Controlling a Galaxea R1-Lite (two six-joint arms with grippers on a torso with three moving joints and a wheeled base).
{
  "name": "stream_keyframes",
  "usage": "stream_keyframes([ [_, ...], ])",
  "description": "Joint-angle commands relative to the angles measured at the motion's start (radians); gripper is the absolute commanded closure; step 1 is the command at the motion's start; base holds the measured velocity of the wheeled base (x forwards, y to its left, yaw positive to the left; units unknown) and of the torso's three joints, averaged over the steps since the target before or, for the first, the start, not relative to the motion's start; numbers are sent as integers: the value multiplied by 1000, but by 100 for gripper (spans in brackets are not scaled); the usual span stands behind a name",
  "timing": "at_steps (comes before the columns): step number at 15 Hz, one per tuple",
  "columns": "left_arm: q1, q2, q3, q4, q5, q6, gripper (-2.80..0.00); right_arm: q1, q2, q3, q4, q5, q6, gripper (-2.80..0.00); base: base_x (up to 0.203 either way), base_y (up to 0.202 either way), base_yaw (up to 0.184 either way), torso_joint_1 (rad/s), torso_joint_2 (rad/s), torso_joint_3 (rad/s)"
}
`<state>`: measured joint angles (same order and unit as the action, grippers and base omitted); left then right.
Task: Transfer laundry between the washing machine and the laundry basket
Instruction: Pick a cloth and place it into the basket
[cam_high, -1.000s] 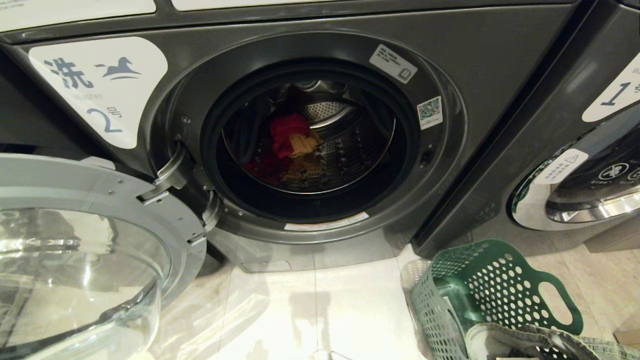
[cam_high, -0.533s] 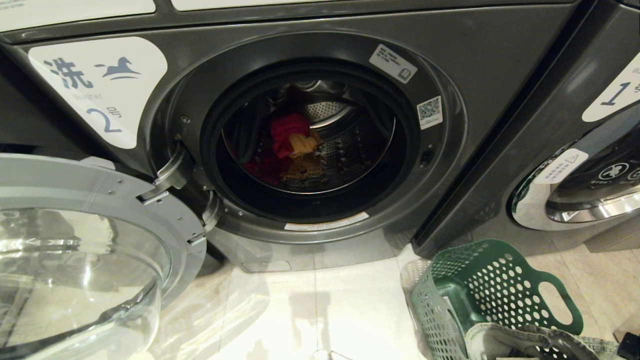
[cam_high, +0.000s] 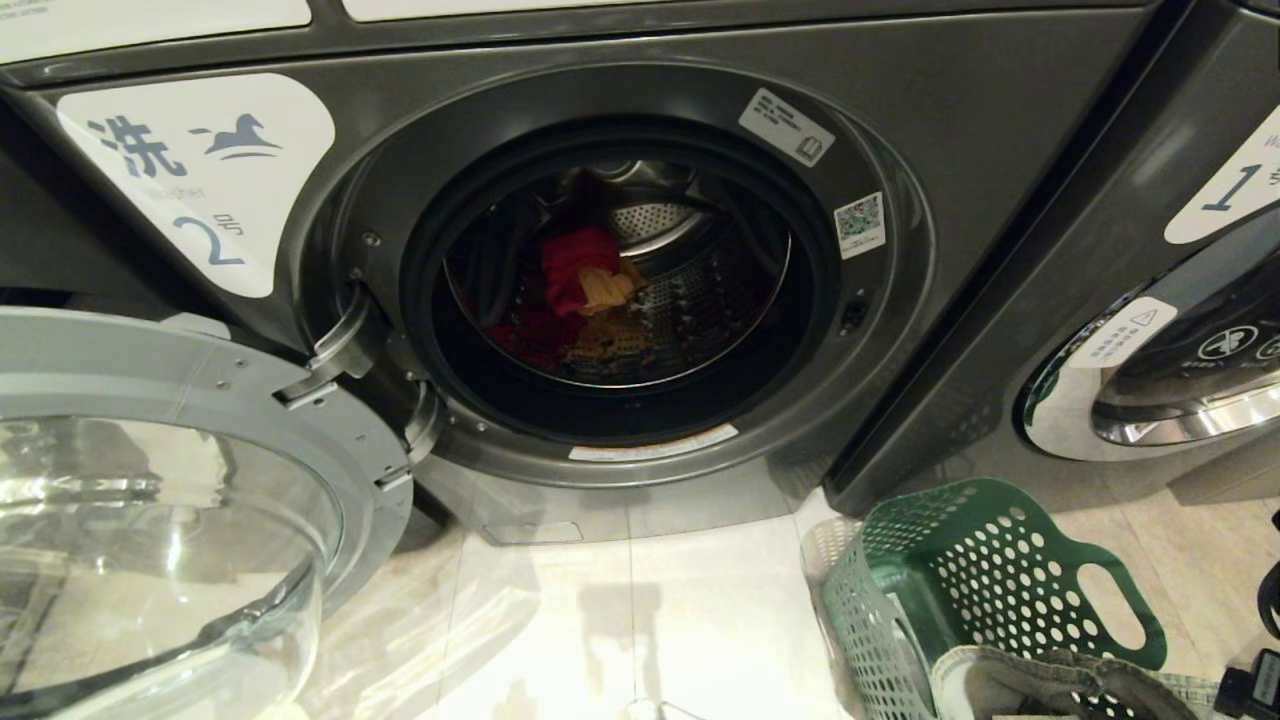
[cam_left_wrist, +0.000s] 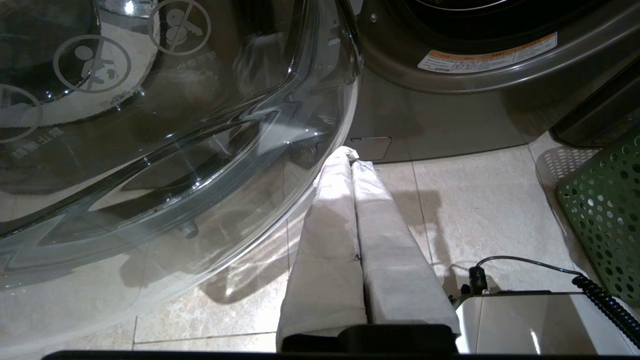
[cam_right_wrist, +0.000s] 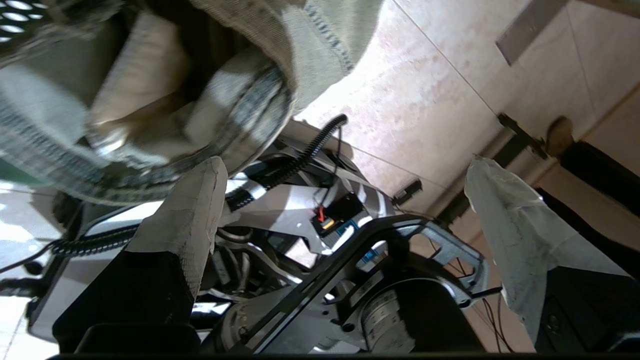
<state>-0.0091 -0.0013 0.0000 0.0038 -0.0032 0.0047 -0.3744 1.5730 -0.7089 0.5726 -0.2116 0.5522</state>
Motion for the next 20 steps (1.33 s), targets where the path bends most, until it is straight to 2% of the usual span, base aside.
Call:
stream_keyframes([
  [1, 0, 1, 0, 1, 0, 0, 0, -63, 91, 0, -12, 12, -23, -280, 0, 0, 0, 0, 0, 0],
  [5, 0, 1, 0, 1, 0, 0, 0, -87, 196, -5, -101, 76, -66, -280, 0, 0, 0, 0, 0, 0],
  [7, 0, 1, 0, 1, 0, 0, 0, -94, 203, 2, -111, 71, -137, -280, 0, 0, 0, 0, 0, 0],
  [9, 0, 1, 0, 1, 0, 0, 0, -117, 196, 18, -109, 64, -166, -280, 0, 0, 0, 0, 0, 0],
  [14, 0, 1, 0, -1, 0, 0, 0, -116, 236, 28, -127, 75, -169, -280, 0, 0, 0, 0, 0, 0],
  [20, 0, 1, 0, -1, 0, 0, 0, -116, 364, 5, -248, 85, -168, -280, 0, 0, 0, 0, 0, 0],
])
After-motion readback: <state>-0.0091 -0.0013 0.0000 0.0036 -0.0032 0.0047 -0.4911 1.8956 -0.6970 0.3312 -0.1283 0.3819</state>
